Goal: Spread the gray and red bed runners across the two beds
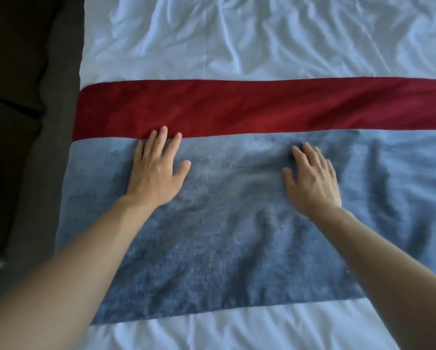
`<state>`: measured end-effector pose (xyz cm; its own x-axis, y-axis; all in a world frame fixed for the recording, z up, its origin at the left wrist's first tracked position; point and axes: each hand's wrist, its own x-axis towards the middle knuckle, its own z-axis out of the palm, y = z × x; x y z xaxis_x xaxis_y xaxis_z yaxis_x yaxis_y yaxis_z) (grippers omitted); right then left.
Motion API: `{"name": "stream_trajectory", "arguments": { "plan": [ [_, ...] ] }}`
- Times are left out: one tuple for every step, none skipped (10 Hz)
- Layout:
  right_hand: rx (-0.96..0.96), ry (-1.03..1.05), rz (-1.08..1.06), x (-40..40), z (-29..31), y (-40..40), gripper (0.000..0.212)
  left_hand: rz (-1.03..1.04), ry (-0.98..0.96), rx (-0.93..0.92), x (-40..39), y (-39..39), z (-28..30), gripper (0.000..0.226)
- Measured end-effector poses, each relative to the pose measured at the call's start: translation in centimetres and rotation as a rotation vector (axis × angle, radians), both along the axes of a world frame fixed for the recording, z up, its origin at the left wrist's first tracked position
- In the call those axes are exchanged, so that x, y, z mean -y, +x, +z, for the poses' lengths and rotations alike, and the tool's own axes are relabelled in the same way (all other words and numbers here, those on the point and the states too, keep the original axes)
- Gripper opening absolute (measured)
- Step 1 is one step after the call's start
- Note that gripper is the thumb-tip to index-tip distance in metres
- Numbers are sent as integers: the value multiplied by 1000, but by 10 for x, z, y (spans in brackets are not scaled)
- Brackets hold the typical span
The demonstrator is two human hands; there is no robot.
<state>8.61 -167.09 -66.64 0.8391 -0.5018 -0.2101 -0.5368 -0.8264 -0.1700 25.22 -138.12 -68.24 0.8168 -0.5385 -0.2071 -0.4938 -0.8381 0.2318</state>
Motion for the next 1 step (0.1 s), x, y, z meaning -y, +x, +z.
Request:
{"name": "stream_trajectory", "arguments": {
  "plan": [
    [26,31,97,-14,25,-7,59,34,-80,-84,10,-25,26,63]
  ]
}}
